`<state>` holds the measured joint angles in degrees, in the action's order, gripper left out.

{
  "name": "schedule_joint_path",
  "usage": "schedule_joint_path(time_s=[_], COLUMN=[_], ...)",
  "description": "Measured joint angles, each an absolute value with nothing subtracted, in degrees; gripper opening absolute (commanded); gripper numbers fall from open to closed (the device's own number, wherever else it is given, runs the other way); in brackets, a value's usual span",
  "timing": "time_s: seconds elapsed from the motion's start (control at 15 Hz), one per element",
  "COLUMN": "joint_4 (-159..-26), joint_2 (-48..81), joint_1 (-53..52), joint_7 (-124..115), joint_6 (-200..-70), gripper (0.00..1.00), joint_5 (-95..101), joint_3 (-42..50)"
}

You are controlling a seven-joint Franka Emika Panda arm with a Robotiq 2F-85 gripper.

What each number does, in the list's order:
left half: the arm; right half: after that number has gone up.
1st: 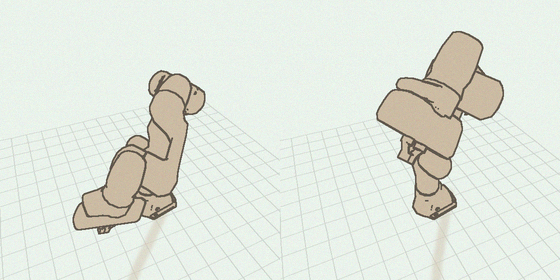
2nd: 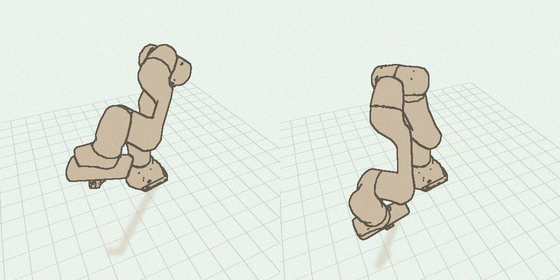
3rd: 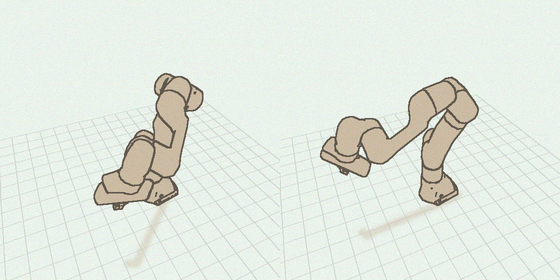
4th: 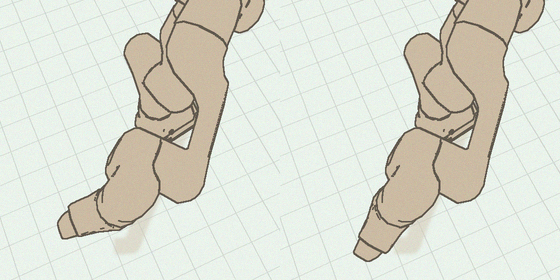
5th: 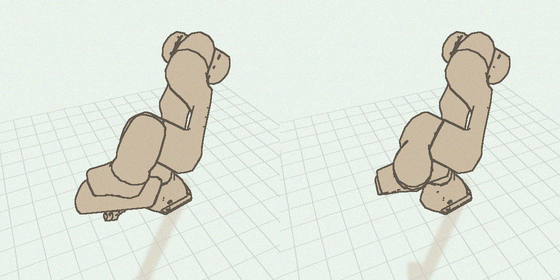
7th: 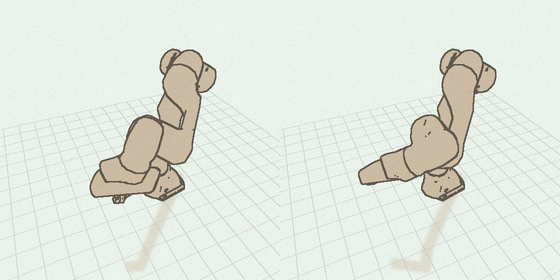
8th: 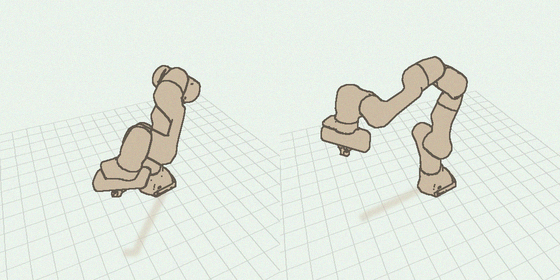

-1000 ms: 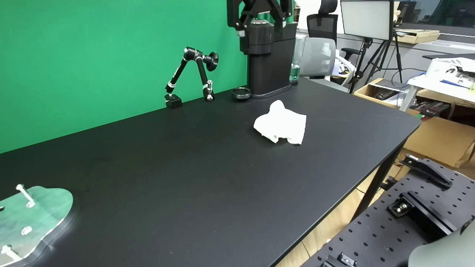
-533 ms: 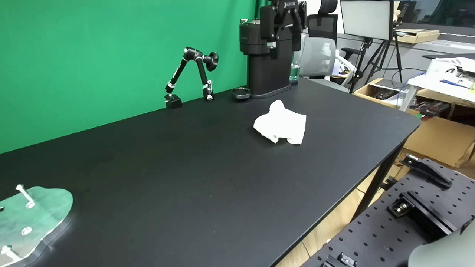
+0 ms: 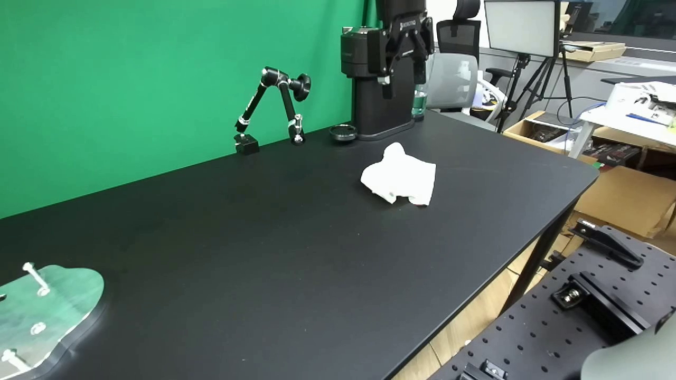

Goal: Hang the white cloth on the black stand

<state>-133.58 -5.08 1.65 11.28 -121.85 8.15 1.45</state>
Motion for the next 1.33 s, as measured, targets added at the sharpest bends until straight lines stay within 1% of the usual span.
schedule_joint_path(time_s=[0.4,0.73,0.93,1.33], joint_4=[-131.8,-126.9,-124.1,-117.9], joint_2=[5.8,14.8,19.5,28.4], joint_1=[3.1,4.1,4.3,3.7], joint_7=[7.7,5.7,3.0,-1.1], joint_6=[-128.1,-130.4,-134.5,-139.6], gripper=[1.0,1.0,1.0,1.0], joint_5=[9.5,10.3,10.2,10.1], joint_3=[2.9,5.2,6.5,6.8])
